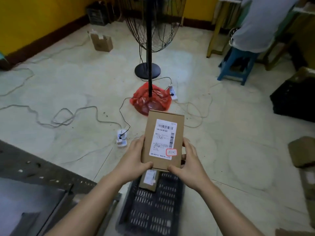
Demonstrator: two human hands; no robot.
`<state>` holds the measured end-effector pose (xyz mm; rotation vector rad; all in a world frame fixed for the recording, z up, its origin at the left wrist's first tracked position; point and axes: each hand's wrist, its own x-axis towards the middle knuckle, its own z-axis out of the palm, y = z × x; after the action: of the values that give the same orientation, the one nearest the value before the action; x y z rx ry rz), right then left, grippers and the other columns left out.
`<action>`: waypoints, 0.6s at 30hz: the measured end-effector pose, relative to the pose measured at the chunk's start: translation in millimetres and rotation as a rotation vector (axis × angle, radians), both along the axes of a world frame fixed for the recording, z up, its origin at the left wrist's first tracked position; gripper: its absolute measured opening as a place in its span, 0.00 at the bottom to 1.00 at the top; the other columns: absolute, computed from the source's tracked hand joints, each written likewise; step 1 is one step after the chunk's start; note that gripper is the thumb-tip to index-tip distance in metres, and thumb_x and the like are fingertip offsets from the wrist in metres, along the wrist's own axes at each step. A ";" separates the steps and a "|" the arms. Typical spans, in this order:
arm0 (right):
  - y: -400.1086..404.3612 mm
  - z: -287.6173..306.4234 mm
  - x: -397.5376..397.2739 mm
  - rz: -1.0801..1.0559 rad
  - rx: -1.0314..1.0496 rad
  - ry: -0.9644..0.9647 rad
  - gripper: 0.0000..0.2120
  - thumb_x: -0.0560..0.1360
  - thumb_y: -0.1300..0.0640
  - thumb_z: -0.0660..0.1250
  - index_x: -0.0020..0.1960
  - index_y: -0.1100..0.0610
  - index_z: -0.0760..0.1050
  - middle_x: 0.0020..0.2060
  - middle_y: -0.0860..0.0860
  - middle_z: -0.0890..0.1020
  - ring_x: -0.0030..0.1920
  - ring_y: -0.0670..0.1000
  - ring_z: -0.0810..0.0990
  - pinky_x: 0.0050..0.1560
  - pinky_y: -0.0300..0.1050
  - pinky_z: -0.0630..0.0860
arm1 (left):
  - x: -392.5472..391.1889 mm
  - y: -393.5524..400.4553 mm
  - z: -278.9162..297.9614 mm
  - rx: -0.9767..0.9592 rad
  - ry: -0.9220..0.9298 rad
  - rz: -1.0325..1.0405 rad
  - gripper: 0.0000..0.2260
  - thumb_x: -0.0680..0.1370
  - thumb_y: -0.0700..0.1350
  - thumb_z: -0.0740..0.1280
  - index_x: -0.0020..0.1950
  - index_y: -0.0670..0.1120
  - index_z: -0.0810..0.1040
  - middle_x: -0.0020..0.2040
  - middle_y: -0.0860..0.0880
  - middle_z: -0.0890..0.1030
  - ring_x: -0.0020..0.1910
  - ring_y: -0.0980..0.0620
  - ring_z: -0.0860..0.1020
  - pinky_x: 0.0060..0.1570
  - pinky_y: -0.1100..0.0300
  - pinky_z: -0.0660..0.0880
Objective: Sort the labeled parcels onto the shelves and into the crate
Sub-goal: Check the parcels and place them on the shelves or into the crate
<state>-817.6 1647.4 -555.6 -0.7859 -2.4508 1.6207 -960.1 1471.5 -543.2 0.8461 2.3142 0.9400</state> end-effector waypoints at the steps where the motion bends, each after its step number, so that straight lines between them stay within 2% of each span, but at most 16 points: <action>1: 0.1 -30.8 -4.5 -0.003 0.002 -0.011 0.48 0.64 0.52 0.76 0.74 0.31 0.54 0.67 0.36 0.64 0.57 0.44 0.80 0.58 0.51 0.81 | -3.7 2.7 -29.7 -0.015 0.004 -0.007 0.46 0.71 0.46 0.74 0.80 0.58 0.49 0.72 0.53 0.64 0.67 0.56 0.68 0.61 0.62 0.70; 3: 1.7 -81.5 -10.9 -0.004 -0.002 -0.016 0.49 0.62 0.48 0.76 0.73 0.28 0.52 0.64 0.30 0.63 0.62 0.47 0.77 0.61 0.54 0.79 | -10.3 6.6 -75.9 -0.024 0.008 -0.014 0.47 0.71 0.45 0.74 0.80 0.58 0.48 0.74 0.53 0.64 0.69 0.58 0.65 0.61 0.64 0.67; 6: 0.1 -162.9 -19.1 0.011 -0.023 -0.003 0.48 0.62 0.49 0.76 0.71 0.26 0.52 0.60 0.24 0.62 0.65 0.45 0.75 0.65 0.51 0.76 | -17.8 7.6 -155.8 -0.055 -0.002 -0.027 0.47 0.72 0.44 0.74 0.81 0.56 0.46 0.74 0.52 0.64 0.66 0.62 0.63 0.58 0.66 0.64; 8: -2.6 -210.6 -21.9 0.021 -0.015 -0.020 0.48 0.64 0.50 0.77 0.68 0.22 0.50 0.60 0.26 0.61 0.65 0.40 0.72 0.68 0.44 0.73 | -20.8 5.4 -206.2 -0.085 -0.021 -0.028 0.47 0.72 0.45 0.74 0.81 0.55 0.46 0.74 0.51 0.64 0.68 0.58 0.64 0.58 0.66 0.64; 10: -6.8 -260.7 -24.6 0.031 0.008 -0.041 0.51 0.65 0.50 0.78 0.67 0.20 0.46 0.63 0.31 0.62 0.65 0.35 0.69 0.67 0.36 0.68 | -22.4 2.5 -258.0 -0.119 -0.031 -0.024 0.47 0.72 0.45 0.74 0.81 0.52 0.46 0.74 0.49 0.64 0.71 0.54 0.65 0.61 0.66 0.64; 12: -10.1 -309.2 -27.5 0.033 0.013 -0.088 0.53 0.65 0.51 0.79 0.67 0.21 0.43 0.66 0.37 0.62 0.65 0.35 0.68 0.68 0.36 0.68 | -23.4 -1.1 -303.4 -0.147 -0.051 -0.015 0.47 0.72 0.45 0.74 0.82 0.50 0.46 0.75 0.49 0.63 0.73 0.53 0.64 0.64 0.68 0.61; 14: -15.8 -357.1 -28.6 0.032 -0.007 -0.108 0.53 0.66 0.51 0.79 0.70 0.24 0.43 0.67 0.38 0.60 0.62 0.30 0.69 0.63 0.28 0.69 | -23.0 -4.5 -347.9 -0.159 -0.058 -0.007 0.46 0.73 0.44 0.74 0.82 0.49 0.46 0.75 0.49 0.62 0.74 0.54 0.63 0.64 0.70 0.58; 16: -21.4 -401.8 -29.0 0.027 -0.020 -0.129 0.54 0.67 0.53 0.80 0.78 0.36 0.45 0.67 0.40 0.60 0.57 0.21 0.66 0.51 0.18 0.66 | -20.9 -8.3 -390.0 -0.175 -0.058 -0.003 0.46 0.73 0.43 0.73 0.82 0.48 0.46 0.76 0.50 0.61 0.74 0.54 0.62 0.63 0.72 0.56; 18: -24.8 -436.7 -29.2 0.037 -0.025 -0.154 0.55 0.67 0.53 0.80 0.81 0.45 0.47 0.68 0.41 0.60 0.55 0.19 0.64 0.48 0.16 0.63 | -19.4 -10.4 -425.3 -0.207 -0.056 -0.005 0.46 0.74 0.43 0.72 0.82 0.48 0.45 0.77 0.50 0.61 0.75 0.53 0.62 0.65 0.69 0.58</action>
<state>-846.8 1622.6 -992.3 -0.9072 -2.5676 1.6649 -979.5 1461.0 -968.4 0.7295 2.3112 0.6984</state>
